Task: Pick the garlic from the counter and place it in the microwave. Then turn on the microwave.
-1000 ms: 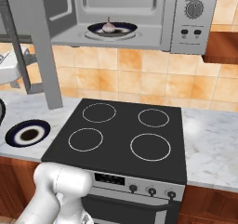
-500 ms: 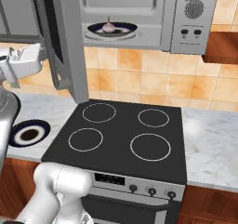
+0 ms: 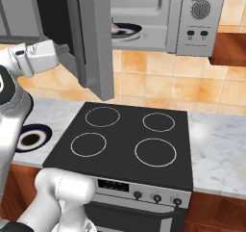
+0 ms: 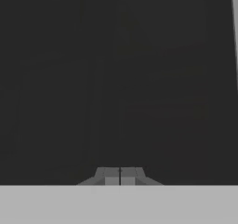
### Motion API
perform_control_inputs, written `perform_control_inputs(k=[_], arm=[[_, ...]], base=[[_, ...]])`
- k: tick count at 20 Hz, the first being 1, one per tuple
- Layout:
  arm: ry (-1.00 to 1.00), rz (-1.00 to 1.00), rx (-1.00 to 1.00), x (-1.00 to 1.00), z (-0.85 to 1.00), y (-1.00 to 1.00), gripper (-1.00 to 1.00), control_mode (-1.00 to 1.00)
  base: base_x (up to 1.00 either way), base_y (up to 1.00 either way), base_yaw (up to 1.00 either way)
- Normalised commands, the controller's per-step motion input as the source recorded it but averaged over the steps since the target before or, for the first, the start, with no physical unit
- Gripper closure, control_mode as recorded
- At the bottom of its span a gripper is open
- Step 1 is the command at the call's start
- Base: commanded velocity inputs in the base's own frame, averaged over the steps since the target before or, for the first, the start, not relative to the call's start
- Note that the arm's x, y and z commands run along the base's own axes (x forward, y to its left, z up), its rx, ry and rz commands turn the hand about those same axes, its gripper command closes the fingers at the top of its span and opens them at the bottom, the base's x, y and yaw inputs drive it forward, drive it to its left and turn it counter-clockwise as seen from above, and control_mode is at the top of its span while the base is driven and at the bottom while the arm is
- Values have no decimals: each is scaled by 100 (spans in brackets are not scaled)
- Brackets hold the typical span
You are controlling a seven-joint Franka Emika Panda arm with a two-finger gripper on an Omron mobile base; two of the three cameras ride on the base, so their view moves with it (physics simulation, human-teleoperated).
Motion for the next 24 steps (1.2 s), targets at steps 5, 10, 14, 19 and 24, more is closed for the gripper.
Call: perform_control_inputs(k=[5, 10, 14, 19, 24], arm=[[4, 6, 4, 28, 16, -9, 100, -100], [5, 7, 8, 23, 16, -8, 100, -100], [6, 8, 10, 20, 12, -13, 100, -100], [6, 10, 9, 24, 7, -19, 100, -100], [3, 11, 7, 31, 0, -27, 100, -100]], base=[[0, 0, 0], [0, 0, 0], [0, 0, 0], [0, 0, 0], [0, 0, 0]])
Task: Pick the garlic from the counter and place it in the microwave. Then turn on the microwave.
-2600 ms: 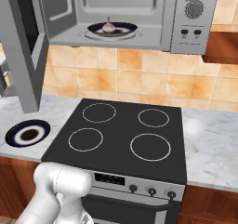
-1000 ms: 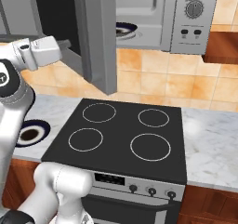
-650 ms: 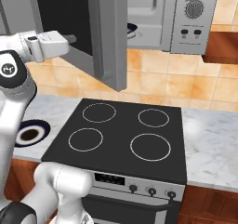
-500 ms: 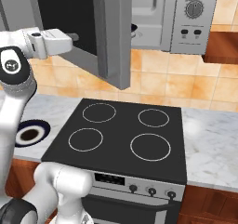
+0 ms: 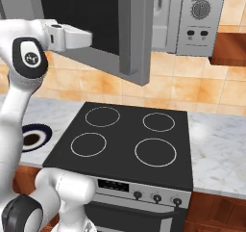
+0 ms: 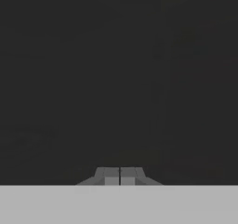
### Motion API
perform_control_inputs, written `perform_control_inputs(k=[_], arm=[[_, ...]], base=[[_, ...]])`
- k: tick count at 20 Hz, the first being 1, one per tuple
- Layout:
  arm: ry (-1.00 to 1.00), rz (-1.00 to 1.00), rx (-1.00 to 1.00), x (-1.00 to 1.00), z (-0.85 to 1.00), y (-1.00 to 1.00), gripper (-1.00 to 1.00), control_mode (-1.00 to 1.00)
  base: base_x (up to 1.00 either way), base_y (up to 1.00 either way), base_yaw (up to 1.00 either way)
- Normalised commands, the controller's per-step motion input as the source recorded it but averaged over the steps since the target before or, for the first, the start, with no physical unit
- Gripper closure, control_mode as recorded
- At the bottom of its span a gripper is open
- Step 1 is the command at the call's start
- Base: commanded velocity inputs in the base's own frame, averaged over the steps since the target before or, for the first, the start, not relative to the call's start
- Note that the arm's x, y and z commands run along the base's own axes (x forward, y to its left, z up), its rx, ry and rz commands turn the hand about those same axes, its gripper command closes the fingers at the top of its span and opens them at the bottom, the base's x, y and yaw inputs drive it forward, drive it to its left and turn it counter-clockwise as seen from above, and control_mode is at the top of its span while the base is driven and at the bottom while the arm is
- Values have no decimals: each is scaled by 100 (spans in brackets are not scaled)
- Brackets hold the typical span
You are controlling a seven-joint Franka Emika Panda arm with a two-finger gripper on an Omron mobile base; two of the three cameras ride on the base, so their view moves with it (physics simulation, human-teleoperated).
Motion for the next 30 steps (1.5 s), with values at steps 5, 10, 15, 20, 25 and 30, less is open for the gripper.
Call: perform_control_inputs(k=[5, 10, 15, 20, 25, 30], arm=[[0, 12, 7, 28, 0, -27, 100, -100], [0, 13, 6, 26, 0, -29, 100, -100], [0, 14, 3, 19, 0, -21, 100, -100], [0, 15, 2, 15, 0, -18, 100, -100], [0, 14, 2, 16, 0, -14, 100, -100], [0, 13, 1, 14, 1, -13, 100, -100]], base=[[0, 0, 0], [0, 0, 0], [0, 0, 0], [0, 0, 0], [0, 0, 0], [0, 0, 0]])
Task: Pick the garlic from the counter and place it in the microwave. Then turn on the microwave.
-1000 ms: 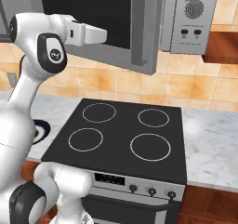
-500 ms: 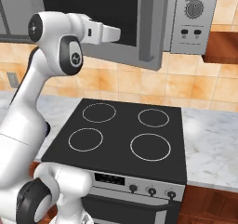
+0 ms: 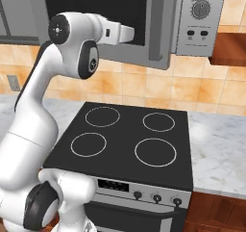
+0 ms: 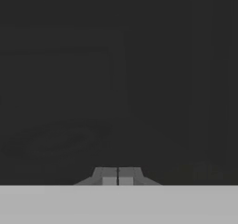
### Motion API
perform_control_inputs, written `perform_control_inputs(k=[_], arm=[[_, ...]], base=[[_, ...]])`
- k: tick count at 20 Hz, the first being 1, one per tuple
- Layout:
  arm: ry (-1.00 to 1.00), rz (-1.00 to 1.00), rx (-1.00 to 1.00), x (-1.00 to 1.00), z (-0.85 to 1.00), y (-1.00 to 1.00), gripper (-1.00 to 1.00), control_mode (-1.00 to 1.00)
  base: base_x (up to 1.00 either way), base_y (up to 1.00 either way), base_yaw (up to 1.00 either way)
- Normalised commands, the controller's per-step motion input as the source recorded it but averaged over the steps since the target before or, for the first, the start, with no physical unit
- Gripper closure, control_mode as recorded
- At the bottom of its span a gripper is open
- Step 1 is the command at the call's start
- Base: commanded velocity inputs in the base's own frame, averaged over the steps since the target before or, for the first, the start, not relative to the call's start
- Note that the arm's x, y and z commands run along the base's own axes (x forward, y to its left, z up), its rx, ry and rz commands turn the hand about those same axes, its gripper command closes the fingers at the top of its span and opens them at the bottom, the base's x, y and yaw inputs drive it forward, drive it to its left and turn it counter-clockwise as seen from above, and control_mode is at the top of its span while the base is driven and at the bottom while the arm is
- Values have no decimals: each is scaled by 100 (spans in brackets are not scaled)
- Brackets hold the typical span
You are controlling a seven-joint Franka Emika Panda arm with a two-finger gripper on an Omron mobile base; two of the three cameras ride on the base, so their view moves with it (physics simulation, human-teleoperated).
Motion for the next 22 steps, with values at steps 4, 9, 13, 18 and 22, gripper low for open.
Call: perform_control_inputs(k=[4, 9, 13, 18, 22], arm=[[0, 13, 1, 14, 0, -13, 100, -100], [0, 12, 1, 17, 0, -9, 100, -100], [1, 10, 0, 25, 0, -7, 100, -100], [0, 9, 0, 26, 0, -4, 100, -100], [0, 7, 0, 30, -2, 0, 100, -100]], base=[[0, 0, 0], [0, 0, 0], [0, 0, 0], [0, 0, 0], [0, 0, 0]])
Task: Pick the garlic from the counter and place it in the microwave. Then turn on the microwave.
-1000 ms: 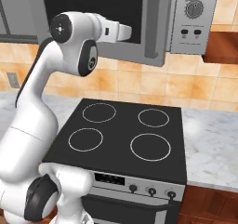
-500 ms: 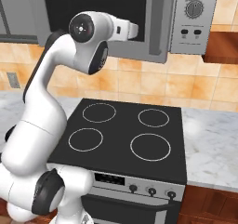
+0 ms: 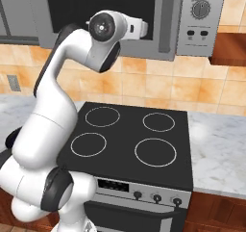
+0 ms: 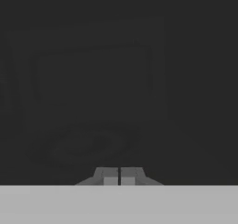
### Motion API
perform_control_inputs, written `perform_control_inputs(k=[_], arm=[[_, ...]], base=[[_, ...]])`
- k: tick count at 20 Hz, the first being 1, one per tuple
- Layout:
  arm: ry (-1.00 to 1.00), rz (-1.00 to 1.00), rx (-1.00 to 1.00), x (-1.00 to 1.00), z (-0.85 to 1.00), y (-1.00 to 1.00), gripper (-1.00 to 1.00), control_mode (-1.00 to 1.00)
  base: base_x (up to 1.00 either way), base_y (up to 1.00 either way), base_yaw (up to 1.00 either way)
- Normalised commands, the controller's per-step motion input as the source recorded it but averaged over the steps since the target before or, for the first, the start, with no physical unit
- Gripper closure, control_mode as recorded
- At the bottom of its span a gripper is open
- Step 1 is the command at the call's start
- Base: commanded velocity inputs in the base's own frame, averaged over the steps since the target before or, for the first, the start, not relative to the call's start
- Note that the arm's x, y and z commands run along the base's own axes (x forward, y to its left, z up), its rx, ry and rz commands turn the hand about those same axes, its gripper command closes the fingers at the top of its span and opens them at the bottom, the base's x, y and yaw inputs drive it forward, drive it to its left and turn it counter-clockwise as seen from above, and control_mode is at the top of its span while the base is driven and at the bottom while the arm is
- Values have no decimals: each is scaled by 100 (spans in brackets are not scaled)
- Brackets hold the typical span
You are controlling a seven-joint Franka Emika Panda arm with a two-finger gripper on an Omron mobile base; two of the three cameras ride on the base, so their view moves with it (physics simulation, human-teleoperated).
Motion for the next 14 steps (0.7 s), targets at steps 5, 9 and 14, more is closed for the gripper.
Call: perform_control_inputs(k=[5, 9, 14], arm=[[0, 2, 0, 25, -6, 0, 100, -100], [0, 0, -2, 17, -6, 0, 100, -100], [0, 0, -2, 13, -5, 0, 100, -100]], base=[[0, 0, 0], [0, 0, 0], [0, 0, 0]])
